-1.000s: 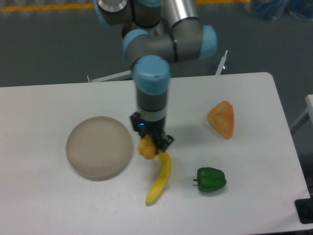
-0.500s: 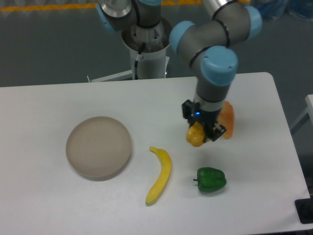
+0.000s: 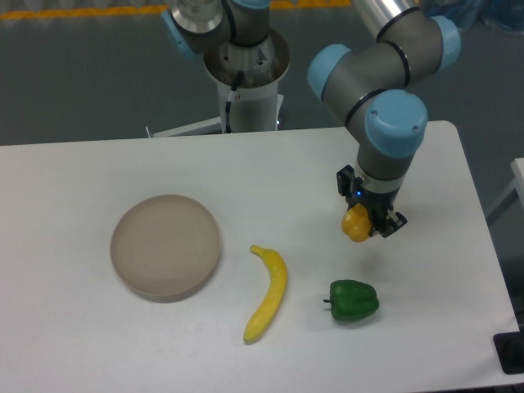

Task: Pick up the yellow pepper from the plate
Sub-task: 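Hold the yellow pepper raised beside the orange object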

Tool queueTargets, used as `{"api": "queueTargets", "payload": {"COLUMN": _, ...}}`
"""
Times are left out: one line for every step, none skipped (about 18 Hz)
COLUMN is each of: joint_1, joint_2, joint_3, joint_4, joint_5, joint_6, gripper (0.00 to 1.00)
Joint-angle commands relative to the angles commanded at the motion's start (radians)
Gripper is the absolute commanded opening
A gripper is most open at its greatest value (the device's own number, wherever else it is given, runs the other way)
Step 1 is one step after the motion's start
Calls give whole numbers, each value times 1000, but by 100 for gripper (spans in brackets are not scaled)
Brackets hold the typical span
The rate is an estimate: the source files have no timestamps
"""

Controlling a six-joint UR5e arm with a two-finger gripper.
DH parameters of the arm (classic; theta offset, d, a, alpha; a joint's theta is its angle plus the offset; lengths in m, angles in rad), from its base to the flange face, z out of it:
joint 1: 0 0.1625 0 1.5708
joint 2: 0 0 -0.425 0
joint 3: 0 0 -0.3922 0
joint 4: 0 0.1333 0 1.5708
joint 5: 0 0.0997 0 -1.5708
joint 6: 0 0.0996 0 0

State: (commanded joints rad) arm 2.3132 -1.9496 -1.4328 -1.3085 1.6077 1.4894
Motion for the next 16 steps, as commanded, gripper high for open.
{"api": "queueTargets", "payload": {"joint_1": 0, "joint_2": -2, "joint_3": 6, "joint_4": 0, "joint_5": -11, "joint_6": 0, "gripper": 26}}
{"api": "queueTargets", "payload": {"joint_1": 0, "joint_2": -2, "joint_3": 9, "joint_4": 0, "joint_5": -20, "joint_6": 2, "gripper": 26}}
{"api": "queueTargets", "payload": {"joint_1": 0, "joint_2": -2, "joint_3": 11, "joint_4": 0, "joint_5": -22, "joint_6": 2, "gripper": 27}}
{"api": "queueTargets", "payload": {"joint_1": 2, "joint_2": 0, "joint_3": 11, "joint_4": 0, "joint_5": -25, "joint_6": 5, "gripper": 27}}
{"api": "queueTargets", "payload": {"joint_1": 2, "joint_2": 0, "joint_3": 12, "joint_4": 2, "joint_5": -26, "joint_6": 8, "gripper": 27}}
{"api": "queueTargets", "payload": {"joint_1": 3, "joint_2": 0, "joint_3": 12, "joint_4": 2, "joint_5": -28, "joint_6": 12, "gripper": 27}}
{"api": "queueTargets", "payload": {"joint_1": 5, "joint_2": 1, "joint_3": 12, "joint_4": 2, "joint_5": -34, "joint_6": 15, "gripper": 27}}
{"api": "queueTargets", "payload": {"joint_1": 6, "joint_2": 1, "joint_3": 14, "joint_4": 2, "joint_5": -38, "joint_6": 15, "gripper": 27}}
{"api": "queueTargets", "payload": {"joint_1": 6, "joint_2": 1, "joint_3": 14, "joint_4": 2, "joint_5": -38, "joint_6": 15, "gripper": 27}}
{"api": "queueTargets", "payload": {"joint_1": 6, "joint_2": 1, "joint_3": 14, "joint_4": 2, "joint_5": -38, "joint_6": 17, "gripper": 27}}
{"api": "queueTargets", "payload": {"joint_1": 6, "joint_2": 1, "joint_3": 14, "joint_4": 8, "joint_5": -40, "joint_6": 15, "gripper": 27}}
{"api": "queueTargets", "payload": {"joint_1": 6, "joint_2": 1, "joint_3": 12, "joint_4": 11, "joint_5": -40, "joint_6": 15, "gripper": 27}}
{"api": "queueTargets", "payload": {"joint_1": 6, "joint_2": 1, "joint_3": 12, "joint_4": 12, "joint_5": -40, "joint_6": 15, "gripper": 27}}
{"api": "queueTargets", "payload": {"joint_1": 6, "joint_2": 1, "joint_3": 12, "joint_4": 12, "joint_5": -45, "joint_6": 15, "gripper": 27}}
{"api": "queueTargets", "payload": {"joint_1": 6, "joint_2": 1, "joint_3": 12, "joint_4": 12, "joint_5": -46, "joint_6": 15, "gripper": 27}}
{"api": "queueTargets", "payload": {"joint_1": 6, "joint_2": 1, "joint_3": 12, "joint_4": 12, "joint_5": -46, "joint_6": 15, "gripper": 27}}
